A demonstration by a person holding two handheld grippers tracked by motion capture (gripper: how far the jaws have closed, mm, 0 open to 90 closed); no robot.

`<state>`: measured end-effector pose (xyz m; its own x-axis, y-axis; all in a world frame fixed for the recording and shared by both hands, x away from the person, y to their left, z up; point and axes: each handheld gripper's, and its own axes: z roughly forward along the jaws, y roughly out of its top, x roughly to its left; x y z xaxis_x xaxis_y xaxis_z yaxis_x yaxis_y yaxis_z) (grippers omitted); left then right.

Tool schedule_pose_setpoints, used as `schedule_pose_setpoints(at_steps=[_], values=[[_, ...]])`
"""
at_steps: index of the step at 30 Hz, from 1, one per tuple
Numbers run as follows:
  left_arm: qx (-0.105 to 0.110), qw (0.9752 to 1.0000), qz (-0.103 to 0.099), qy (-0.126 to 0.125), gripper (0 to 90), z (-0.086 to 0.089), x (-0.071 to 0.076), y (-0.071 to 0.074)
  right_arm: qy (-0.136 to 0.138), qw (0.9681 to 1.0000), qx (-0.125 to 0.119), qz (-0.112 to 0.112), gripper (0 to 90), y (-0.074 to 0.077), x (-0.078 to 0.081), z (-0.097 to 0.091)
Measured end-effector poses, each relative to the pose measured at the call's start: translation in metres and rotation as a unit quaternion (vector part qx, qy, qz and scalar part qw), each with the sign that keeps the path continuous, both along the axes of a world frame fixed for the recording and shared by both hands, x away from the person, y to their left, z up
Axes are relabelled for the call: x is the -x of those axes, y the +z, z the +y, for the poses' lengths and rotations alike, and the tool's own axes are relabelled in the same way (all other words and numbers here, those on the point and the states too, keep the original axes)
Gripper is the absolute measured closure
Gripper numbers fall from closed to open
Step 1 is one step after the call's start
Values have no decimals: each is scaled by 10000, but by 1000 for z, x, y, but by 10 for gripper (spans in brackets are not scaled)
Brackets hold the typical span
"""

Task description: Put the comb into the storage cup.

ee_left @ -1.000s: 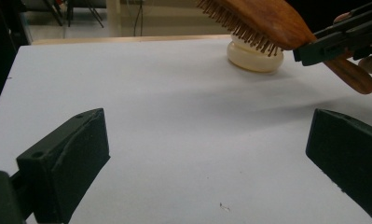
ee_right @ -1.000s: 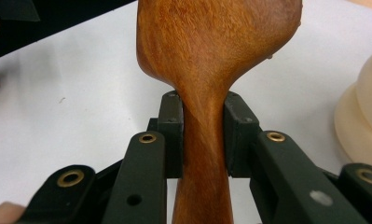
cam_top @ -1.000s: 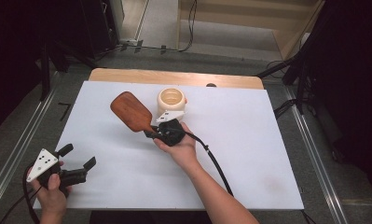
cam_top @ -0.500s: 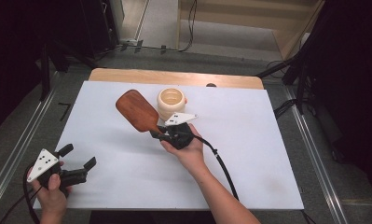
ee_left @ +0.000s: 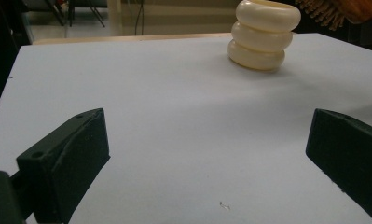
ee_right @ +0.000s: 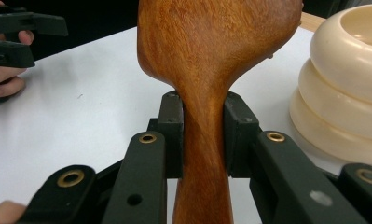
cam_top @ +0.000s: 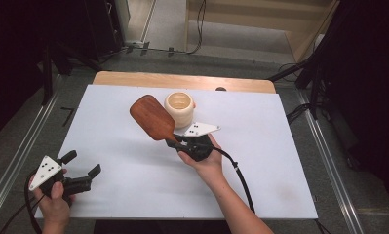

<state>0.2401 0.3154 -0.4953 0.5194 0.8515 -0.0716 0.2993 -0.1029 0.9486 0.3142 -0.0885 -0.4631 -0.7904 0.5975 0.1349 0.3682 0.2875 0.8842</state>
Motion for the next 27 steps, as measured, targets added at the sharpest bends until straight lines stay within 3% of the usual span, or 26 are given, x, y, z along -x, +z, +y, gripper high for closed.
schedule_pose_setpoints(at_steps=[13, 18, 22, 27], values=[[-25, 10000, 36, -9, 0, -1, 0, 0, -104, 9998, -146, -14, 710, -6, 14, -25], [-112, 9999, 46, -45, 0, -4, -1, 1, -170, 9996, -202, -43, 710, -10, 22, -38], [-306, 9995, 63, -11, 0, -9, -1, 4, -214, 9994, -251, -40, 710, -13, 26, -45], [-236, 9997, 27, -98, 0, -18, 0, 8, -260, 9989, -399, 23, 710, -18, 31, -54]])
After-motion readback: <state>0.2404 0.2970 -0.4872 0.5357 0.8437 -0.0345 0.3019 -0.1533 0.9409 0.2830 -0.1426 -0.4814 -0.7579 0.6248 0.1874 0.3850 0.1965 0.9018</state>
